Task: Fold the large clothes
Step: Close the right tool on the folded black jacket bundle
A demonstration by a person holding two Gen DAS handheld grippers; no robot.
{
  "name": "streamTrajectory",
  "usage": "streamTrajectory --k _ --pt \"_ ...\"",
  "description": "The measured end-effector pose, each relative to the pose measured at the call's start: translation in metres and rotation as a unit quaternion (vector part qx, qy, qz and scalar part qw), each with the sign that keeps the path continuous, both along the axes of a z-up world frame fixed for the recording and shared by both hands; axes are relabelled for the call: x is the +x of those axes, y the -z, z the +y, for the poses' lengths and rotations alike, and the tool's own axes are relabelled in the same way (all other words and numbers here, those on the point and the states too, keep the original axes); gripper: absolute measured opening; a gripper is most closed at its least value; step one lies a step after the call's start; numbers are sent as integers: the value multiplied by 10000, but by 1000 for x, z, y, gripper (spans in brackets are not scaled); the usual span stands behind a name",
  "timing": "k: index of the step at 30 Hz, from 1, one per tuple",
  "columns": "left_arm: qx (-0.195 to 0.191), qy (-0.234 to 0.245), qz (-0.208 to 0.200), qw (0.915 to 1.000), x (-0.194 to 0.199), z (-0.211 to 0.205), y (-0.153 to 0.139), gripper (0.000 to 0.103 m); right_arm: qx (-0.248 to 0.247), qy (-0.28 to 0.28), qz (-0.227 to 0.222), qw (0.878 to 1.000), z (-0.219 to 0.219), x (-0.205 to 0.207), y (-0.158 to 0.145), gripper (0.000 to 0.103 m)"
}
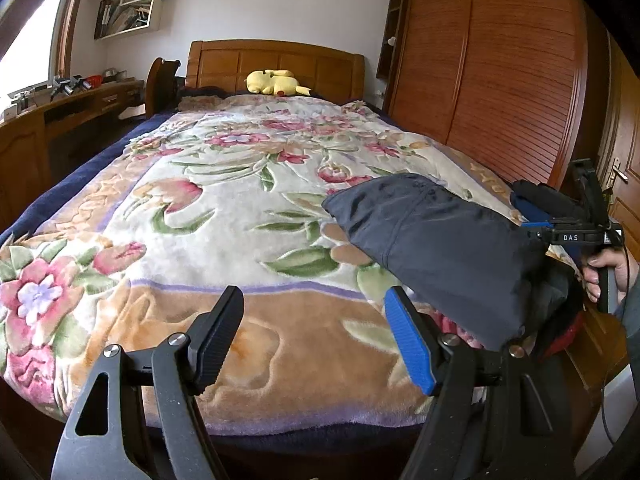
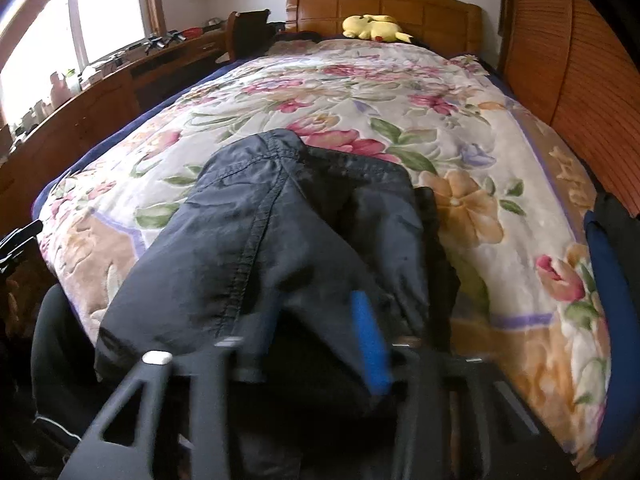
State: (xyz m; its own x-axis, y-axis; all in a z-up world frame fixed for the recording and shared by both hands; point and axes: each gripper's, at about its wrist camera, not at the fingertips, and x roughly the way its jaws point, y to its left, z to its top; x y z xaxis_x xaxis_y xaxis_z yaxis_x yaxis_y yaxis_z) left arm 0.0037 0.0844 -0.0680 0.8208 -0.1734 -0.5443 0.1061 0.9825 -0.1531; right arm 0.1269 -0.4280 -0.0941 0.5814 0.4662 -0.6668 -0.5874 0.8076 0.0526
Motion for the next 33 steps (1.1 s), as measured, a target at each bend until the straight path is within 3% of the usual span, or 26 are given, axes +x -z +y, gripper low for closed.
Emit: streamTrajectory --k 1,5,10,13,15,18,21,26,28,29,32,33 --pt "7 7 7 10000 0 -1 0 74 -21 -37 -14 10000 1 -2 0 3" --pt "11 31 25 10000 0 -3 2 74 41 -219 -111 9997 0 -14 -2 0" --pt "4 95 59 9999 1 -8 4 74 75 -19 -431 9990 -11 -21 -14 0" --pt "11 139 51 9999 -1 -11 5 74 8 318 -637 9975 -20 -18 -20 18" --pt "7 164 55 9999 -1 -13 5 74 143 494 -701 9962 -27 -15 -22 48" --pt "3 198 79 9998 0 -15 7 74 324 642 -708 9949 -34 -10 -22 60" --pt "17 226 97 9997 0 -18 8 74 413 575 -476 9964 -32 -3 -16 68" --pt "28 280 123 9995 -1 -21 10 74 377 304 506 9975 -25 21 13 68" --pt "34 287 129 9995 -2 -22 11 74 543 39 709 9960 -24 18 20 68" --pt "36 287 136 9995 -2 -22 12 74 603 4 733 9955 -25 16 22 59" --pt "37 298 182 9994 -1 -23 14 74 682 -277 733 9946 -24 6 22 10" --pt "42 303 188 9994 -1 -23 15 74 658 -385 698 9946 -26 4 20 8"
